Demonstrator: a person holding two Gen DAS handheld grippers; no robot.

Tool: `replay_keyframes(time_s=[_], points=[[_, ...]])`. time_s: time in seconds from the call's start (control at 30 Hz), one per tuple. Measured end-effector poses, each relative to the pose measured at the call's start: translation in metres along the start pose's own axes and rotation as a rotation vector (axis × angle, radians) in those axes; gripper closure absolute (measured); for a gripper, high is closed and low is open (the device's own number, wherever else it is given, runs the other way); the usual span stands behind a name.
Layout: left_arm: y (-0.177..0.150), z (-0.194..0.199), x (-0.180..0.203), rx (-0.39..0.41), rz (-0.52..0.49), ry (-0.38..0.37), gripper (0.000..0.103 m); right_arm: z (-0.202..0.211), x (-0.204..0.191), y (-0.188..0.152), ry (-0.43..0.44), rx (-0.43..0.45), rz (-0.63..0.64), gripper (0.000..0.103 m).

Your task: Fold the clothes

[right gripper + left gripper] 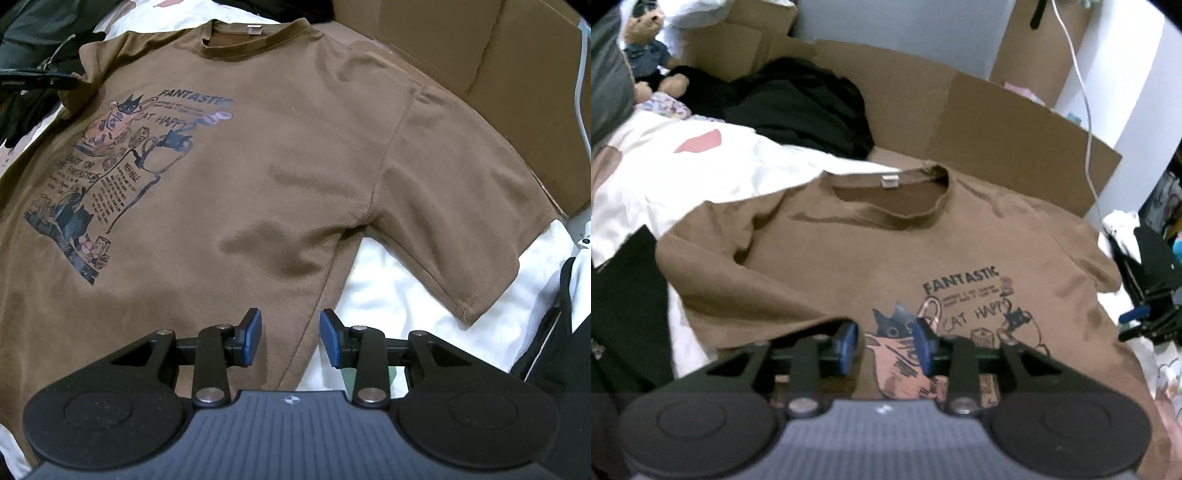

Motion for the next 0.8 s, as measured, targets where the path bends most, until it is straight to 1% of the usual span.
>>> replay_keyframes(time_s=[0.07, 0.17, 0.27, 0.33, 0.47, 0.6, 0.8], points=[[-0.001, 0.007, -0.009, 0.029, 0.029, 0.027, 0.066, 0.0, 0.002, -0.001, 0.001, 0.001, -0.002, 0.063], [-0.002, 0.02, -0.037, 0.086, 0.124, 0.093, 0.067, 0.0, 0.003, -0.002, -0.001, 0.0, -0.004, 0.064], [-0.002, 0.025, -0.066, 0.117, 0.208, 0.16, 0.068, -0.001, 0.004, -0.003, -0.001, -0.003, -0.005, 0.063], [-0.003, 0.026, -0.083, 0.119, 0.251, 0.193, 0.068, -0.001, 0.004, -0.004, -0.001, -0.005, -0.005, 0.064], [-0.002, 0.02, -0.104, 0.087, 0.291, 0.225, 0.069, -0.001, 0.005, -0.004, -0.003, -0.009, -0.002, 0.063], [0.001, 0.01, -0.115, 0.048, 0.312, 0.241, 0.069, -0.002, 0.005, -0.003, -0.01, -0.012, -0.001, 0.063], [0.01, -0.014, -0.116, -0.029, 0.241, 0.3, 0.068, -0.003, 0.003, -0.002, -0.012, -0.016, 0.01, 0.063]])
Point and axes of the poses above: each gripper's, at about its wrist camera, not at the fingertips, and z roughly against the way its jaws point, x to its right, y to its top, the point moved 2 cm from there along -z, roughly the way its jaws point, and after that the axes turned 11 degrees about -x, right-handed, at the moved point
